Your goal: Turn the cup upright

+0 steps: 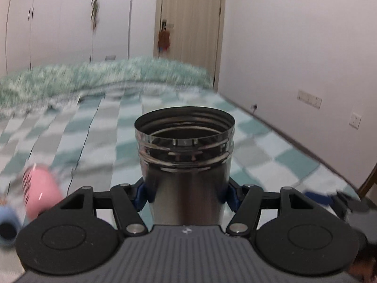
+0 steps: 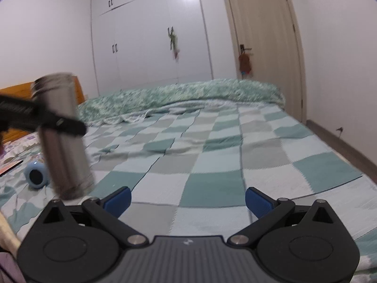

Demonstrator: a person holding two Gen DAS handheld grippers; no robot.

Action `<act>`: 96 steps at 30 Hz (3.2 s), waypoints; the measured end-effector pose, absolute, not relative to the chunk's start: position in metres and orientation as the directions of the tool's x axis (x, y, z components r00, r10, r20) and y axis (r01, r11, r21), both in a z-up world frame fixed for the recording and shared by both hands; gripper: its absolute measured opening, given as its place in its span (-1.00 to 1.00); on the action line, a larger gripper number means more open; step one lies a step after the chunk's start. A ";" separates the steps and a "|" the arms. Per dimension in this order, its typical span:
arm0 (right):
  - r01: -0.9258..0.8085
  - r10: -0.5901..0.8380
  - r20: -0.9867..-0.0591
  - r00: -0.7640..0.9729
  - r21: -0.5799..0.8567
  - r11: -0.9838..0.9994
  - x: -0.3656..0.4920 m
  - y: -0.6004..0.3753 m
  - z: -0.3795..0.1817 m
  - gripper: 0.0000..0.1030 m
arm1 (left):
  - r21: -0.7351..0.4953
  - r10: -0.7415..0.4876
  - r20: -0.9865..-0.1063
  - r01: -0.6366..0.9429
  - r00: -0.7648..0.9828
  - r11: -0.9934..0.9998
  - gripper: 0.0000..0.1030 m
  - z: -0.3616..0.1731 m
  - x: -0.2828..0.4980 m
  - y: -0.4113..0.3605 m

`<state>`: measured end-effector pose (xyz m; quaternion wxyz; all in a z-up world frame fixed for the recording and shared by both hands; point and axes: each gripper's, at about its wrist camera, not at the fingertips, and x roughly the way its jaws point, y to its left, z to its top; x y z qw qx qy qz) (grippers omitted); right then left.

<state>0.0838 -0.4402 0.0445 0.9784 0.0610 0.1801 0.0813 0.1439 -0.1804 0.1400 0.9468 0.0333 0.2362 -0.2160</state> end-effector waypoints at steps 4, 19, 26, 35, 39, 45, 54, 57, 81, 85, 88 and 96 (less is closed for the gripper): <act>-0.106 0.149 -0.325 0.934 0.147 0.983 0.082 -0.450 0.044 1.00 | 0.019 -0.360 -0.389 0.398 0.848 0.917 0.24 0.124 0.162 -0.213; -0.082 0.127 -0.334 0.934 0.145 0.986 0.092 -0.464 0.036 1.00 | 0.032 -0.356 -0.391 0.399 0.849 0.917 0.36 0.053 0.186 -0.235; -0.080 0.116 -0.330 0.937 0.122 0.989 0.086 -0.458 0.042 1.00 | 0.035 -0.385 -0.300 0.413 0.873 0.910 1.00 0.078 0.154 -0.210; -0.103 0.118 -0.292 0.949 0.067 0.992 0.051 -0.432 0.061 1.00 | 0.044 -0.326 -0.158 0.336 0.932 0.941 1.00 0.127 0.072 -0.129; -0.108 0.123 -0.286 0.950 0.068 0.992 0.033 -0.423 0.062 1.00 | 0.051 -0.289 -0.187 0.303 0.939 0.952 1.00 0.123 0.041 -0.086; -0.127 0.125 -0.233 0.964 0.006 0.992 0.002 -0.400 0.044 1.00 | 0.078 -0.186 -0.218 0.207 0.958 0.975 1.00 0.086 0.000 -0.034; -0.145 0.134 -0.116 0.984 -0.092 0.985 -0.032 -0.365 0.015 1.00 | 0.038 -0.061 -0.127 0.067 0.990 0.997 1.00 0.026 -0.040 -0.007; -0.121 0.113 -0.079 0.990 -0.104 0.987 -0.038 -0.359 0.014 1.00 | 0.018 -0.039 -0.102 0.041 0.994 0.999 1.00 0.016 -0.041 -0.004; -0.082 0.077 -0.068 0.995 -0.075 0.994 -0.040 -0.364 0.009 1.00 | -0.024 -0.025 -0.090 0.023 0.996 0.999 1.00 0.012 -0.049 0.006; -0.083 0.078 -0.067 0.995 -0.072 0.994 -0.040 -0.364 0.009 1.00 | -0.024 -0.025 -0.090 0.023 0.996 0.999 1.00 0.012 -0.048 0.005; -0.083 0.078 -0.066 0.995 -0.071 0.994 -0.040 -0.364 0.009 1.00 | -0.025 -0.025 -0.091 0.023 0.996 0.999 1.00 0.012 -0.048 0.006; -0.082 0.077 -0.068 0.995 -0.075 0.994 -0.040 -0.364 0.009 1.00 | -0.025 -0.026 -0.090 0.024 0.996 0.999 1.00 0.012 -0.048 0.006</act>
